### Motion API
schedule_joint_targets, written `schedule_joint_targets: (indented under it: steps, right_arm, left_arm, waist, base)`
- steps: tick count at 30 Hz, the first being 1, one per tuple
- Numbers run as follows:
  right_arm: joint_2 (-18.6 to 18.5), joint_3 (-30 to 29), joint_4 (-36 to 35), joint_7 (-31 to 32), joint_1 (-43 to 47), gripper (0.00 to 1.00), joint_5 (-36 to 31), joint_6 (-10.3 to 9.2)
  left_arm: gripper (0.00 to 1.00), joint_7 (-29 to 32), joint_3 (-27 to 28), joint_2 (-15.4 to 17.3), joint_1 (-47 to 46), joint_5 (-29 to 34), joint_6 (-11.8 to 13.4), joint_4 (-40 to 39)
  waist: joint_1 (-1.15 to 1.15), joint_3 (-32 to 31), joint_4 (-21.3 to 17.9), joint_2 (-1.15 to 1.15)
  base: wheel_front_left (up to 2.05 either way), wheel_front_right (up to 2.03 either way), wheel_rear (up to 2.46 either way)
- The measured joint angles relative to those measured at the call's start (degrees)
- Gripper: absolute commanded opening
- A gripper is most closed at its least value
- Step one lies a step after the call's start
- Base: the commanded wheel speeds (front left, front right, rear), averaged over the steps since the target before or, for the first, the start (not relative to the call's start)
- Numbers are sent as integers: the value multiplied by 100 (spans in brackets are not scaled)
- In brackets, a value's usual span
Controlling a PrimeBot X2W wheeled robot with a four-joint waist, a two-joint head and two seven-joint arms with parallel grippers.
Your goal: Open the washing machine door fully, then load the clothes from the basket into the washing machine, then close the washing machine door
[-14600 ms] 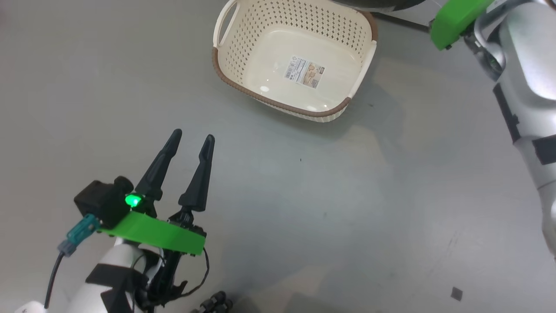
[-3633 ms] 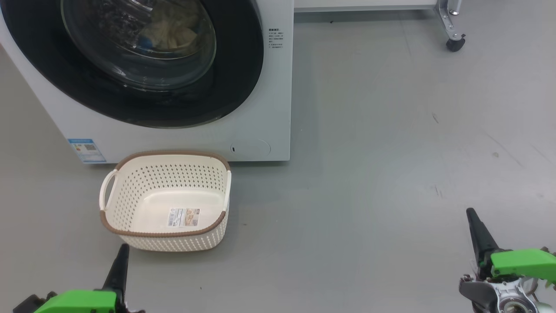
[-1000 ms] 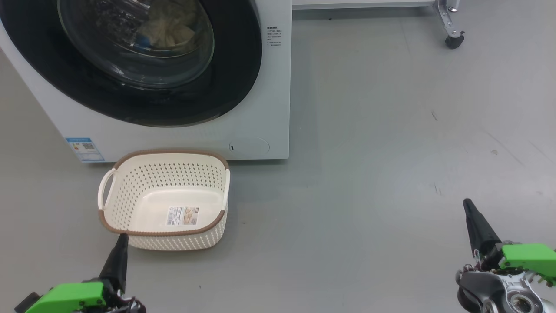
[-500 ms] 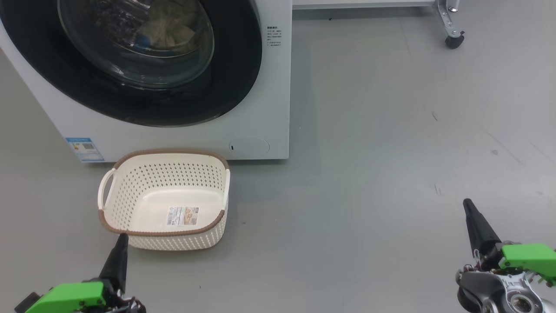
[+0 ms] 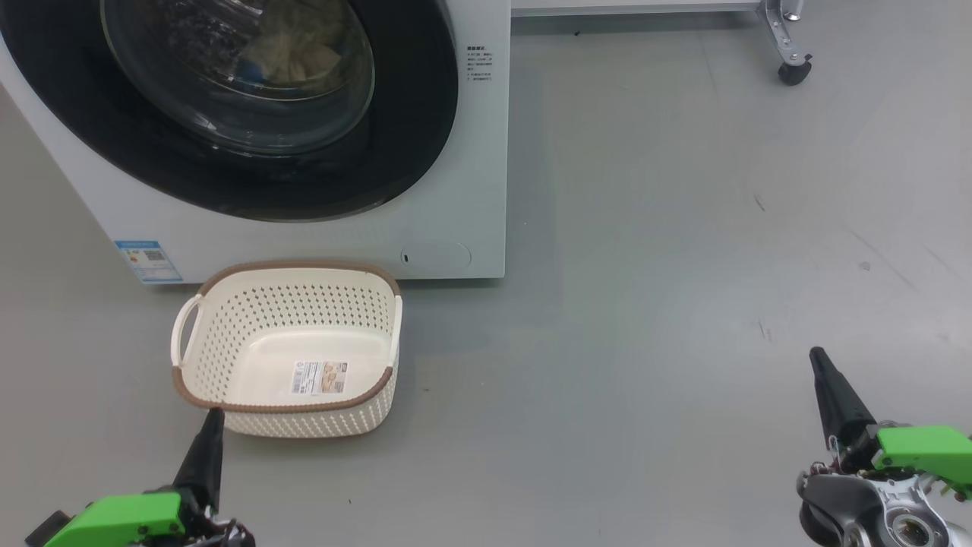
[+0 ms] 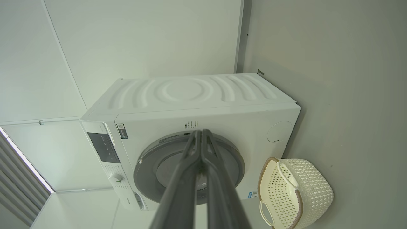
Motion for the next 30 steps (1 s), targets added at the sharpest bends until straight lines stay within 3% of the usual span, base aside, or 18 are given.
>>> schedule_joint_targets:
  steps: [30]
  right_arm:
    - [0,0,0,0,0,0,0,0]
  left_arm:
    - [0,8,5,-3,0,0,0,0]
  waist:
    - [0,0,0,0]
  base:
    - [0,0,0]
